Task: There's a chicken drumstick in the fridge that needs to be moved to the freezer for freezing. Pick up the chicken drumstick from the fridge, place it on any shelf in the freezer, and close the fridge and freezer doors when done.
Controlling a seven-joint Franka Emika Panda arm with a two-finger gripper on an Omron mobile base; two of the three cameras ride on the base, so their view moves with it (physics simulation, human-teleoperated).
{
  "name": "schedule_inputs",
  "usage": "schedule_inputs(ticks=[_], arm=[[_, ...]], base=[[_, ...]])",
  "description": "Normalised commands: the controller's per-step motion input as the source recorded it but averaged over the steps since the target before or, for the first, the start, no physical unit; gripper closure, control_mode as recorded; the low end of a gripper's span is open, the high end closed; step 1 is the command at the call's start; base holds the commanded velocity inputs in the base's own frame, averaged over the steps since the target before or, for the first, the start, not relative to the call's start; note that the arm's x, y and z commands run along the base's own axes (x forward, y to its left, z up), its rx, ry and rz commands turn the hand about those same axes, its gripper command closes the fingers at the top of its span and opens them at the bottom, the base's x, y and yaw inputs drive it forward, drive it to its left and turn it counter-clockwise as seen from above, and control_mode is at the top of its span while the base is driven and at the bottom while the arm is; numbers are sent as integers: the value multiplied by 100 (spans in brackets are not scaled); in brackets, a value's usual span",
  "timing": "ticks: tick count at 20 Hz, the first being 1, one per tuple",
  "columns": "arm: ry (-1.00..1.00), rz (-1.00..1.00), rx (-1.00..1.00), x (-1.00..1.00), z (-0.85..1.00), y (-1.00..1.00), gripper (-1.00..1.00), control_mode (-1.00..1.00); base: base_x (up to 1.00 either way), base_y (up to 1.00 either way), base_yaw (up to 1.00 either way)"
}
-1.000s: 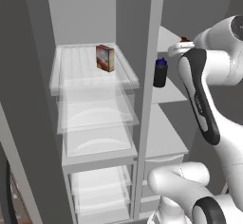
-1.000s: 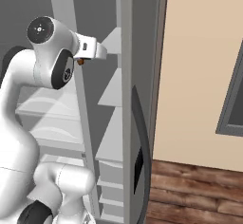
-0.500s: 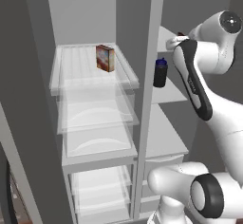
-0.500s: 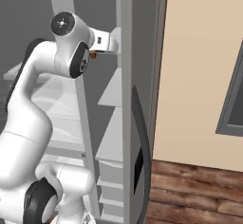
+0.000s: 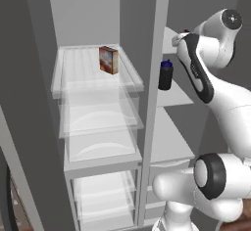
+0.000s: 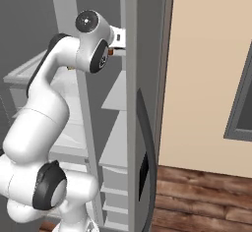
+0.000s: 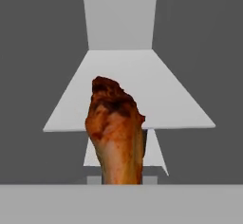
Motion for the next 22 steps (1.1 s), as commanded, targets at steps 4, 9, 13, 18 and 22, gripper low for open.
schedule_inputs(ticks=[4, 9, 13, 18, 22], arm=[[0, 0, 0, 45, -12, -30, 100, -100], [0, 0, 0, 44, -18, -18, 100, -100], [0, 0, 0, 43, -16, 0, 100, -100], [0, 0, 0, 41, -12, 0, 100, -100], [0, 0, 0, 46, -4, 0, 100, -100]], base=[[0, 0, 0], [0, 0, 0], [0, 0, 0], [0, 0, 0], [0, 0, 0]])
